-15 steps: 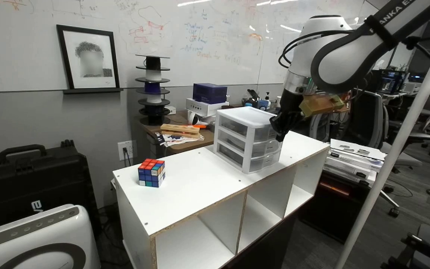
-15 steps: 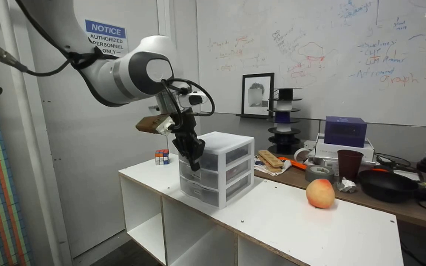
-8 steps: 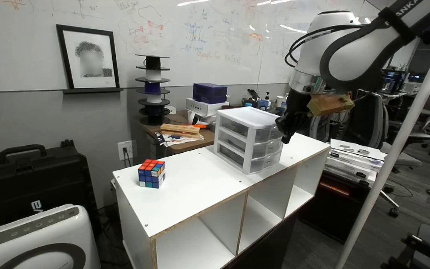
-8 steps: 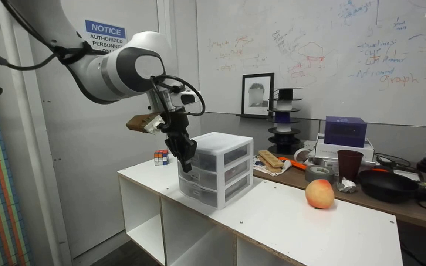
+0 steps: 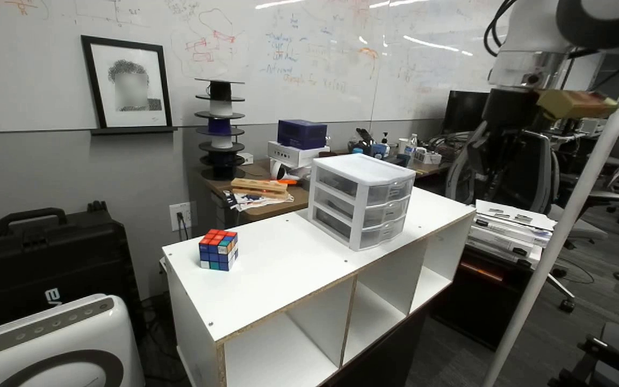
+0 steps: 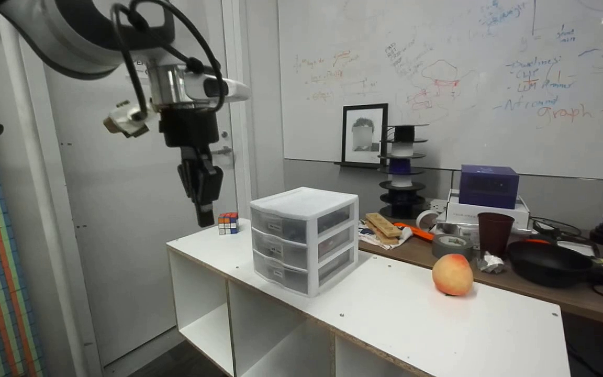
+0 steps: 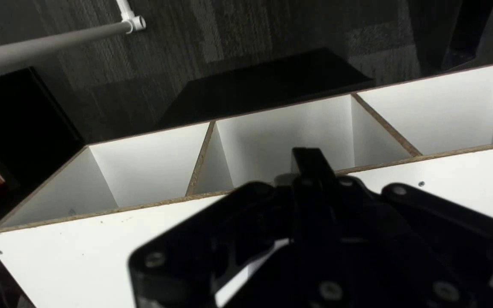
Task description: Pick up the bottle and the marker and put them in the open drawer and close it
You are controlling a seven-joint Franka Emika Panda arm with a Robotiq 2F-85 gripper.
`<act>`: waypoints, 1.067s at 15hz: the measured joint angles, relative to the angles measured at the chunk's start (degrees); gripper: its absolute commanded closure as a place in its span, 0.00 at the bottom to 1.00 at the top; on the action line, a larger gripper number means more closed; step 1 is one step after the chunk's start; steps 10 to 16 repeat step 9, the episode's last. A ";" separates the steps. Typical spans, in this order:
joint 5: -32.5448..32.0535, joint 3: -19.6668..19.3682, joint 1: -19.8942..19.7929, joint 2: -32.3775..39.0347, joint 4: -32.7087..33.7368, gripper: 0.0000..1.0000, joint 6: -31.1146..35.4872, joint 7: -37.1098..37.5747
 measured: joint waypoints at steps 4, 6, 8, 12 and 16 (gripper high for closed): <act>2.87 -2.04 -2.47 -12.38 -0.42 0.69 -11.44 -4.92; 3.00 -3.27 -3.69 -17.48 0.87 0.81 -16.22 -6.80; 3.06 -4.09 -4.30 -20.44 2.12 0.69 -19.00 -8.01; 3.07 -4.22 -4.32 -20.99 2.19 0.69 -19.24 -8.23; 3.07 -4.22 -4.32 -20.99 2.19 0.69 -19.24 -8.23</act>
